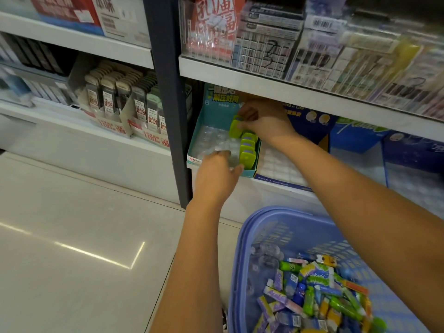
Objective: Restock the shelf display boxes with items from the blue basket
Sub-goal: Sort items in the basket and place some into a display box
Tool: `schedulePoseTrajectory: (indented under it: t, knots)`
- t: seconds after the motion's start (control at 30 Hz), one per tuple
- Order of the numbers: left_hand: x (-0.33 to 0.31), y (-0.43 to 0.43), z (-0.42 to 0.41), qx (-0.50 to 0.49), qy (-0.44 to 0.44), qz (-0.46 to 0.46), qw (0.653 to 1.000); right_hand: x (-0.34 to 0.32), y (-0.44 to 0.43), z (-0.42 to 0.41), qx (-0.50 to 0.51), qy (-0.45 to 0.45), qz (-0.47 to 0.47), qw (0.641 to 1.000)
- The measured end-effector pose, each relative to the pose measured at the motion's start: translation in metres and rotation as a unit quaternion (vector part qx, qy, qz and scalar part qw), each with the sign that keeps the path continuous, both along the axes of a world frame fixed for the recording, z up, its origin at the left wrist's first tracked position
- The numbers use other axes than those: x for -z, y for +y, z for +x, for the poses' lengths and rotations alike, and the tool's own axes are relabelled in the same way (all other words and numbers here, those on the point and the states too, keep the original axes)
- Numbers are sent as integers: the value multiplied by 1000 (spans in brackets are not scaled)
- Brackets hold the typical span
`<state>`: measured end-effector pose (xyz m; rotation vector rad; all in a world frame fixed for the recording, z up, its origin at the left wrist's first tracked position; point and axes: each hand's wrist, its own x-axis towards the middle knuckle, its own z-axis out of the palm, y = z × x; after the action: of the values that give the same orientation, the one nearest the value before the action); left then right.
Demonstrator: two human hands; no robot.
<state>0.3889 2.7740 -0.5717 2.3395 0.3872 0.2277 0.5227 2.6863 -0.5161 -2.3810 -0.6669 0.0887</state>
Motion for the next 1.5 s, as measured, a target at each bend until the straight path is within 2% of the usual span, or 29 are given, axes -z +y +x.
schedulePoseTrajectory:
  t: [0.17, 0.3, 0.5, 0.7, 0.8, 0.9, 1.23, 1.33, 1.4, 1.43, 1.5]
  knots:
    - [7, -3, -1, 50, 9, 88, 995, 8, 13, 7, -34, -51, -77, 995]
    - [9, -2, -1, 42, -2, 80, 996, 1, 15, 13, -39, -52, -147, 987]
    - [11, -1, -2, 37, -24, 75, 996, 8, 16, 7, -2, -87, -174, 981]
    - [14, 0, -1, 30, -24, 73, 997, 6, 3, 0, -3, -55, -87, 995]
    - [16, 0, 0, 27, -20, 72, 997, 5, 12, 1, -16, -55, -150, 987]
    - [17, 1, 1, 29, -25, 74, 997, 6, 24, -2, 21, -39, -151, 987]
    - [7, -1, -5, 54, -10, 67, 996, 7, 14, -18, 27, -62, -259, 963]
    - [-7, -14, -21, 2, -66, 27, 997, -1, 14, -20, 29, -34, -278, 960]
    - [-15, -26, -35, -38, -117, -3, 992, -8, -1, -28, 16, -26, -257, 966]
    - [-16, -33, -40, -45, -119, -15, 992, -11, -17, -36, 13, -49, -216, 975]
    - [-11, -53, -46, -18, -74, -33, 997, -10, -64, -60, 13, -112, -108, 988]
